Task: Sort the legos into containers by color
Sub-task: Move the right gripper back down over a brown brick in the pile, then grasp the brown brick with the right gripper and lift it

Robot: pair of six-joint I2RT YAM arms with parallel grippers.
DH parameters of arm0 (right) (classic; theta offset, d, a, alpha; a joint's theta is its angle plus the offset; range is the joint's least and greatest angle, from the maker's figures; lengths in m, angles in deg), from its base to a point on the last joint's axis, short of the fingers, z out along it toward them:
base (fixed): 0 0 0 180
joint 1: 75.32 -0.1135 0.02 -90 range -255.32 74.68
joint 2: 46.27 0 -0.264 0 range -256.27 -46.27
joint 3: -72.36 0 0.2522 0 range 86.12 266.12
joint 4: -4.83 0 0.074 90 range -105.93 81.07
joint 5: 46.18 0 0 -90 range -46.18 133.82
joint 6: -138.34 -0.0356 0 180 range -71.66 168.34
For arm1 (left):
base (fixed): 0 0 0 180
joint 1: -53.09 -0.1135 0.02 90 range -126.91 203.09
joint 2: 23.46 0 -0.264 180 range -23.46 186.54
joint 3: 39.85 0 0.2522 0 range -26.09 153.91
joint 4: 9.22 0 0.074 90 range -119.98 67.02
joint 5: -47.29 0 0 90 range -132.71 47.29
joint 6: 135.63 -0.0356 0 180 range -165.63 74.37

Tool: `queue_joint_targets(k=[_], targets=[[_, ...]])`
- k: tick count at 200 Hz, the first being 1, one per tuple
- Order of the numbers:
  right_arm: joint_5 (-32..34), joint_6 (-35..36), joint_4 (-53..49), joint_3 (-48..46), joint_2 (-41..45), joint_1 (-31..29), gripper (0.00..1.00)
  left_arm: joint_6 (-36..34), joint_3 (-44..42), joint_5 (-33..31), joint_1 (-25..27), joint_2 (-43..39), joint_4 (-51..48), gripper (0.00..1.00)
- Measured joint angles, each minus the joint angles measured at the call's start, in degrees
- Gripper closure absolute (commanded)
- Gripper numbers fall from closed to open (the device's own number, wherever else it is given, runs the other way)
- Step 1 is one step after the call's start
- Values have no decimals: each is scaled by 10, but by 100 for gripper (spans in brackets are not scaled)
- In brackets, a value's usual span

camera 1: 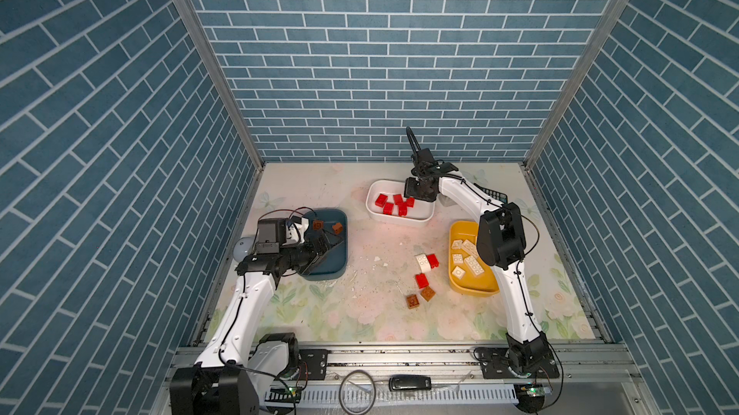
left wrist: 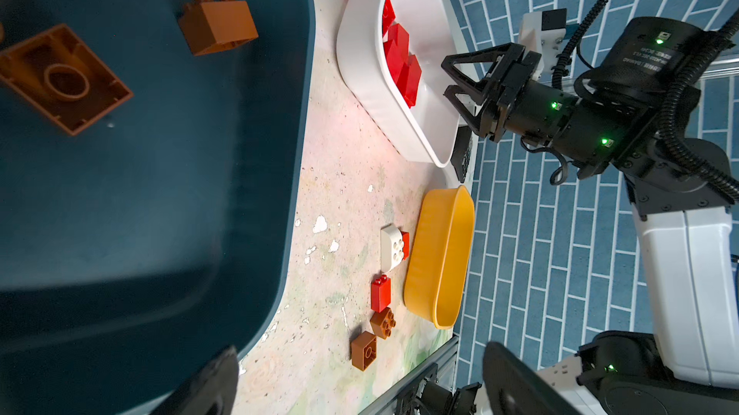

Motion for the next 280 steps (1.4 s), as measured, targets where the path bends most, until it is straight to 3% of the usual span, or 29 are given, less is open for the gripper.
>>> queue_joint_targets(k=[47,97,158,231,280], targets=[[-9,-3,-9,-207,191,-21,34,-7,0,1,2,1,0,3],[0,-19,-15,-387,359,-96,38,-9,0,3,3,20,9,3],[14,-64,-19,-495,370,-171,38,-16,0,7,3,22,10,3],[13,-121,-13,-511,373,-292,39,-24,0,9,4,-3,-3,3],[19,-144,-14,-535,357,-321,41,-28,-2,10,4,-8,-10,3]])
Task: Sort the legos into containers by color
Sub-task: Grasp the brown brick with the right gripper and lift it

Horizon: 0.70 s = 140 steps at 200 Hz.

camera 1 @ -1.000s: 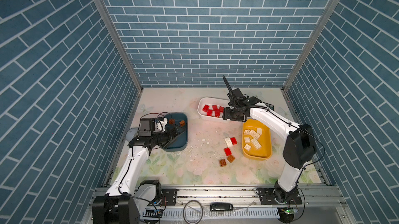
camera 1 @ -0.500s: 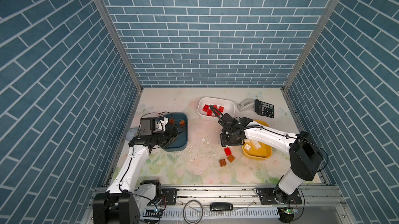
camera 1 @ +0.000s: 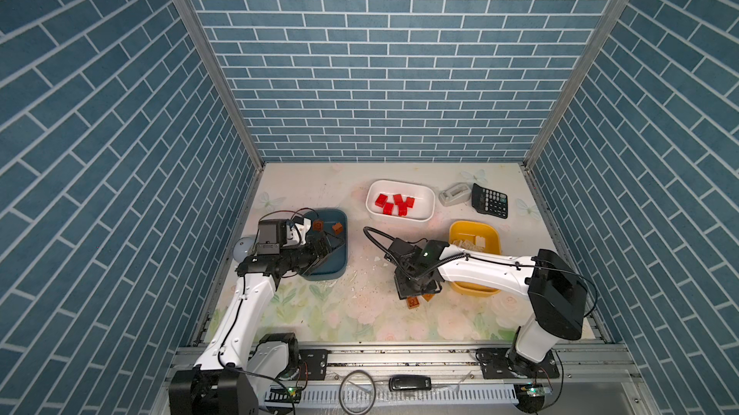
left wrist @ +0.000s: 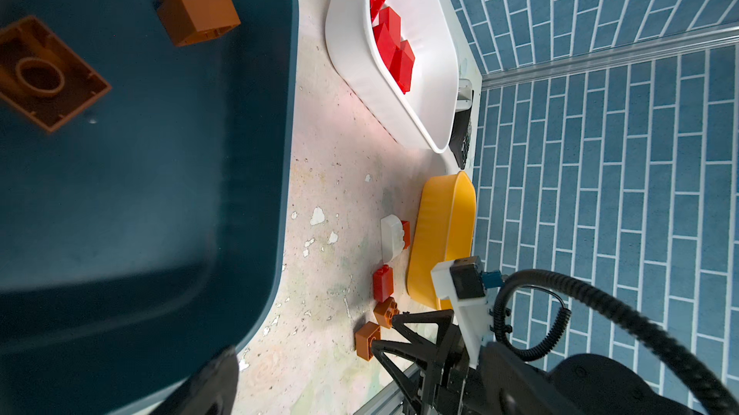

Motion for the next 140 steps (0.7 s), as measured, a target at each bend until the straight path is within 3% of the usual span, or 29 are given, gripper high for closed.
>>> queue_joint_targets(k=[73,140], targets=[[-5,-19,16,-29,-14,-19,45,-8,0,-1,0,-2,-17,3],[-7,-27,14,-27,-30,-22,72,-18,0,-8,0,-4,-31,3]])
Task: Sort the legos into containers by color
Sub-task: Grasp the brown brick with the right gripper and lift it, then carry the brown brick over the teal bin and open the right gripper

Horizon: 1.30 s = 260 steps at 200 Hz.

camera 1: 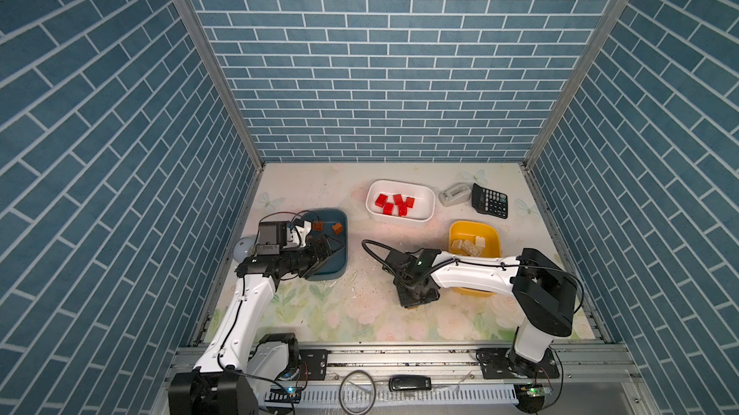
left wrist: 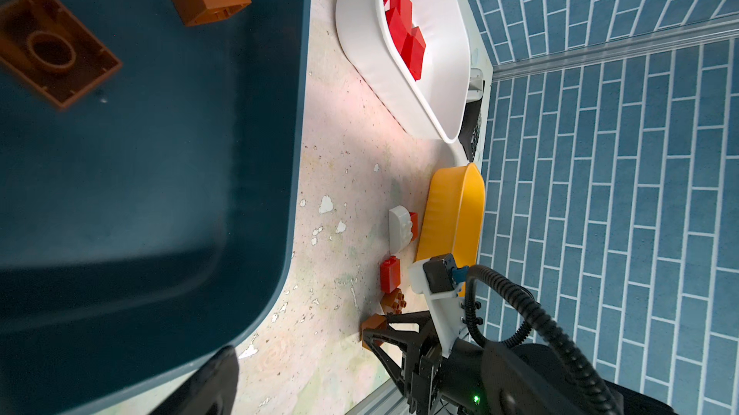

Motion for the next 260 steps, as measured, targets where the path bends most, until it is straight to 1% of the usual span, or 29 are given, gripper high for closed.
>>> queue_joint_targets(k=[16,33,76,115,152,210,230,236,253,260], targets=[[1,2,-19,18,0,0,73,-9,6,-7,0,0,-15,3],[2,11,-35,64,0,1,73,-26,28,-18,0,1,-39,3],[-14,24,-19,183,-18,8,74,-65,82,-57,-3,5,-83,3],[-32,23,31,286,-88,13,74,-90,113,-96,-27,5,-119,3],[-43,14,77,381,-162,23,74,-94,115,-121,-55,3,-132,3],[-53,7,131,505,-267,40,73,-84,98,-129,-82,-13,-127,3],[-61,3,142,554,-313,47,70,-75,85,-127,-82,-18,-123,3],[-63,2,146,567,-327,48,67,-73,82,-126,-82,-19,-122,3],[-71,-3,149,601,-359,51,52,-68,75,-122,-82,-24,-121,3],[-73,-3,149,612,-369,53,47,-68,73,-121,-82,-25,-121,3]])
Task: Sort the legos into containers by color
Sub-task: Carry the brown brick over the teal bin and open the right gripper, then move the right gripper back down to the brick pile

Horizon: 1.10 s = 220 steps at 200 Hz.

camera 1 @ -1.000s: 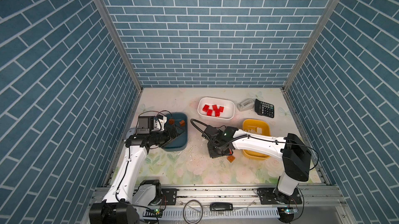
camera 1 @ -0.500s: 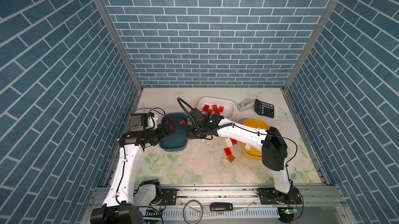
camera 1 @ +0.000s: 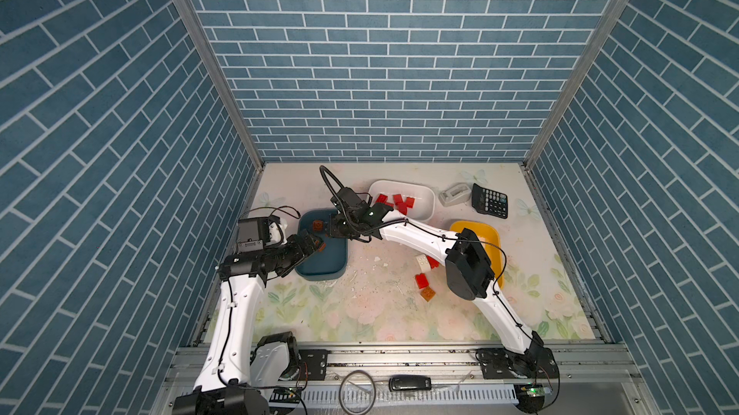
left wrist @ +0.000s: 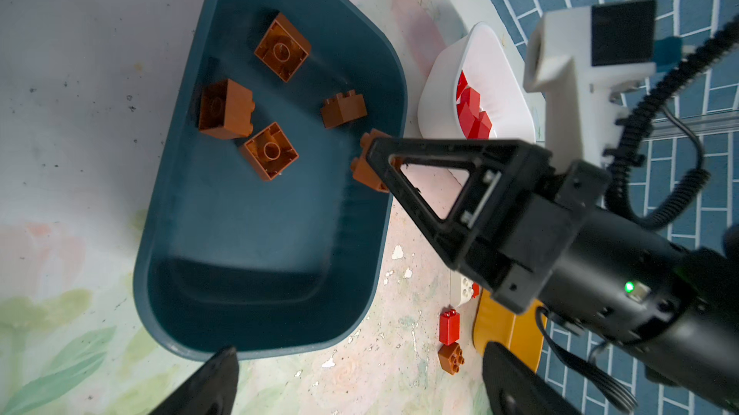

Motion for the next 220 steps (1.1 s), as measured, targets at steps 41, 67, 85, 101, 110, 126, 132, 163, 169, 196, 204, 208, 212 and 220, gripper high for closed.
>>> queue_joint_targets(k=[41,67,85,101,110,126,132,163,169,196,204,208,212,220], targets=[[-5,-2,2,12,-12,10,38,8,-16,11,0,-9,5,3],[-9,6,5,-47,25,17,37,17,-30,23,0,-12,12,3],[-8,18,-6,-127,88,24,36,24,-36,32,0,-12,20,3],[-7,29,-20,-203,162,28,36,30,-36,41,0,-12,29,3],[-3,35,-33,-249,215,31,36,33,-36,46,0,-12,35,3],[11,44,-56,-316,300,33,36,40,-36,56,0,-12,45,3],[19,46,-68,-337,329,33,36,42,-36,59,0,-12,49,3],[75,48,-150,-437,437,33,36,57,-46,73,0,-12,71,3],[87,48,-166,-454,449,33,36,59,-48,75,0,-12,75,3],[125,48,-213,-522,471,38,37,70,-56,83,0,-12,90,3],[131,48,-219,-539,473,43,38,71,-60,85,1,-12,94,3],[134,48,-222,-547,473,45,38,72,-62,86,1,-12,95,3],[136,48,-224,-554,473,49,38,73,-64,86,1,-12,95,3],[141,49,-224,-565,473,56,38,75,-66,87,1,-12,96,3]])
